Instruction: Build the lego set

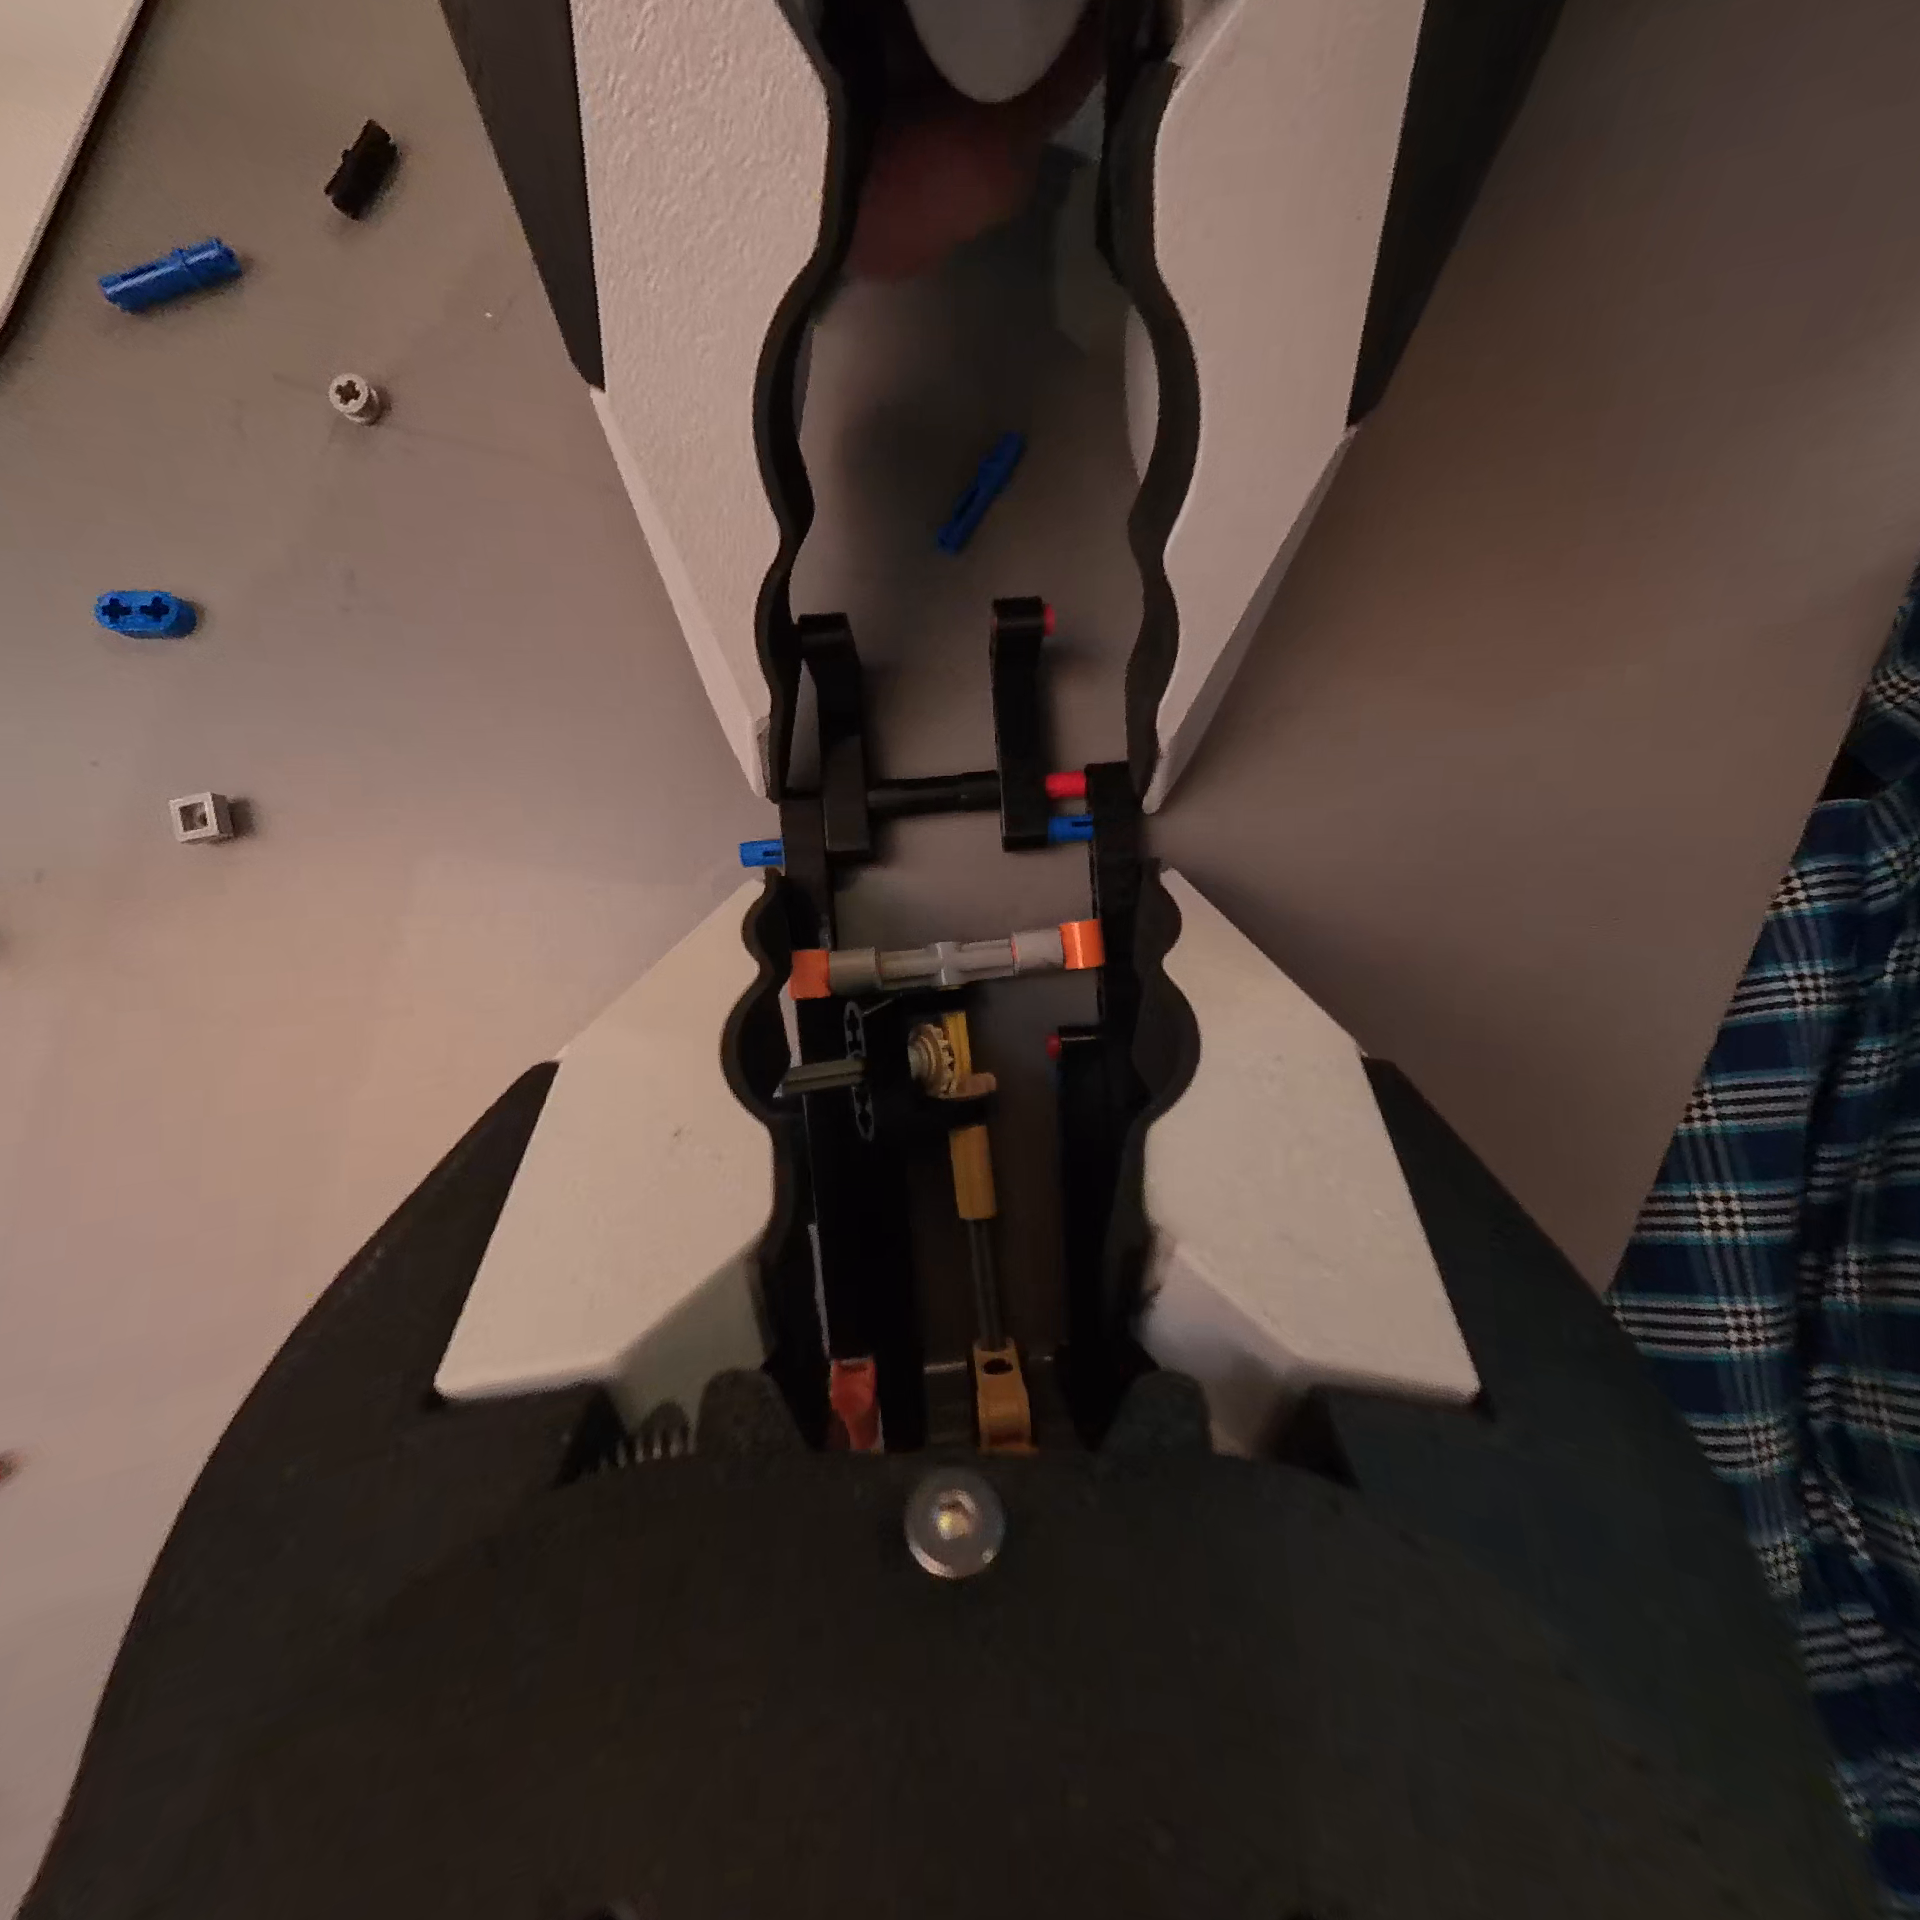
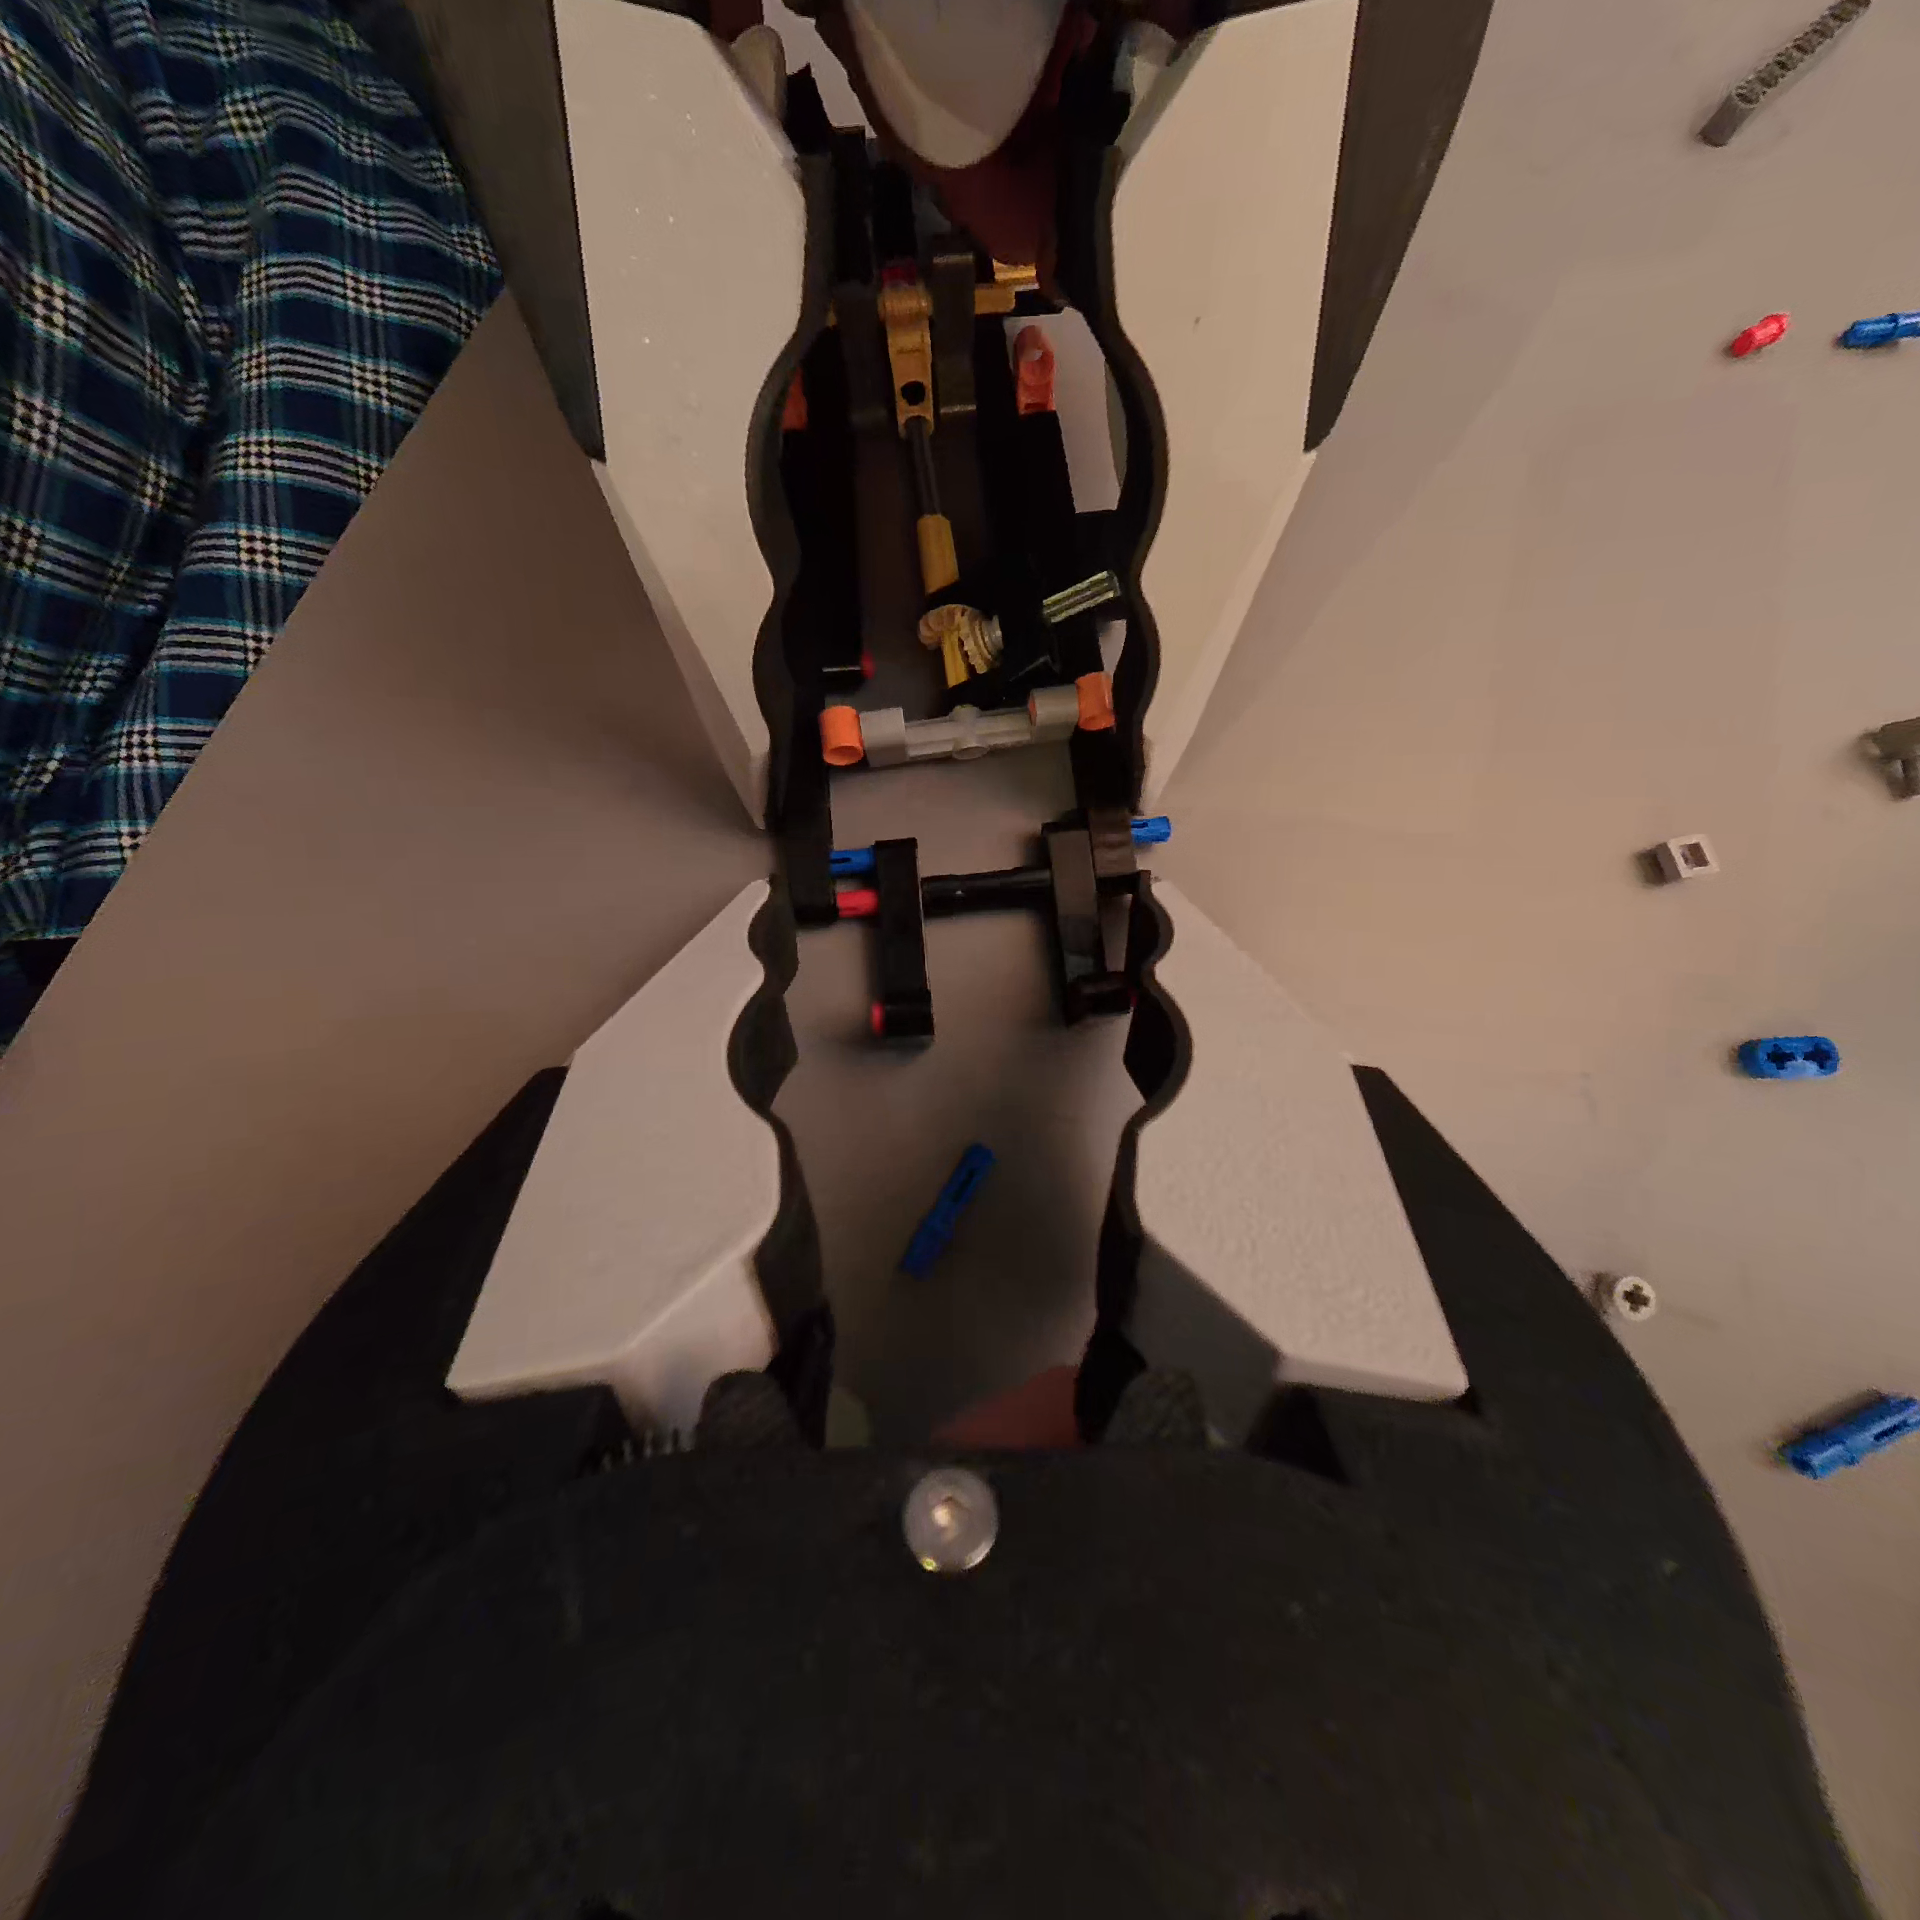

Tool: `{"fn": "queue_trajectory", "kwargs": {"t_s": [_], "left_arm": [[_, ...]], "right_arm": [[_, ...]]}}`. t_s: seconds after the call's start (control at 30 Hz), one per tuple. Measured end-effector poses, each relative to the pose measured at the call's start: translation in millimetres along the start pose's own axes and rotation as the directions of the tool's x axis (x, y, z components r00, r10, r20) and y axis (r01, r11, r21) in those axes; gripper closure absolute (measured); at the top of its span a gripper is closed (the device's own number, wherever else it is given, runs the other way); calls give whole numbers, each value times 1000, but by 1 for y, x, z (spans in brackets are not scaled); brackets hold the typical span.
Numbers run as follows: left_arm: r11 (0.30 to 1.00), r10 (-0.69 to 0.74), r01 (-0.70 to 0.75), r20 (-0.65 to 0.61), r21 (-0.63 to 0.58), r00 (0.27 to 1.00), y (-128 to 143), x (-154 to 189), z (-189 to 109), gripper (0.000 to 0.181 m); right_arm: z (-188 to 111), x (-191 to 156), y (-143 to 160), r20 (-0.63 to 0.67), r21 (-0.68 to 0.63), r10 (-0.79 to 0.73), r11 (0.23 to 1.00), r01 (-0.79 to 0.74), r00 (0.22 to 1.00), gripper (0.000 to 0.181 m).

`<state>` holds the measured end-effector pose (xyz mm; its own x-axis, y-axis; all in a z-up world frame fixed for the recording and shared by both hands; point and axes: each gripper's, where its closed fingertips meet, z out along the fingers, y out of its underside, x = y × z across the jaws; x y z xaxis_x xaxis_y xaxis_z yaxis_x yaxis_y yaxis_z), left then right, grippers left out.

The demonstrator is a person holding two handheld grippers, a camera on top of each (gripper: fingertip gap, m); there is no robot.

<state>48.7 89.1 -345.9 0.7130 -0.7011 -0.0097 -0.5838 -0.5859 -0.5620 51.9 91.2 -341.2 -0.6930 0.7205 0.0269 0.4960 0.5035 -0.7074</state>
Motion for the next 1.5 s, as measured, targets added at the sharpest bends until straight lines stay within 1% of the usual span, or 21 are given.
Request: {"fn": "queue_trajectory", "kwargs": {"t_s": [0.1,0.13,0.17,0.23,0.3,0.37,0.43,0.5,0.63,0.87,1.23,1.5], "left_arm": [[1000,6,-6,-9,9,1000,-3,1,2,115],[1000,6,-6,-11,7,1000,-3,0,2,115],[1000,5,-5,-13,8,1000,-3,0,1,115],[1000,4,-4,-15,12,1000,-3,1,1,115],[1000,6,-6,-14,10,1000,-3,1,1,115],[1000,5,-5,-14,11,1000,-3,0,2,115],[1000,1,-1,-10,12,1000,-3,-1,2,115],[1000,-1,1,-5,12,1000,-3,-1,2,115],[1000,2,-2,-1,10,1000,-3,0,2,115],[1000,5,-5,0,15,1000,-4,0,2,115],[1000,2,-2,1,19,1000,-5,0,2,115],[1000,6,-6,-1,15,1000,-5,-1,3,116]], "right_arm": [[-3,0,2,-3,-18,26,999,-26,1000,117],[-5,0,2,-17,-29,31,999,-32,999,105],[-8,-2,2,-31,-41,18,999,-19,999,104],[-17,-4,0,-70,-43,-16,999,13,997,115],[-25,-8,-3,-84,-42,-33,999,29,996,129],[-25,-14,0,-54,-69,-29,997,25,998,140],[-20,-15,9,-46,-131,-45,991,38,998,152],[-16,-16,11,-33,-131,-38,991,34,999,149],[-11,-15,9,-29,-98,-17,995,14,999,157],[-9,-18,8,-11,-41,33,999,-33,999,158],[-8,-18,7,-35,-25,26,999,-26,999,158],[-7,-17,7,-36,-31,10,999,-11,999,161]]}}
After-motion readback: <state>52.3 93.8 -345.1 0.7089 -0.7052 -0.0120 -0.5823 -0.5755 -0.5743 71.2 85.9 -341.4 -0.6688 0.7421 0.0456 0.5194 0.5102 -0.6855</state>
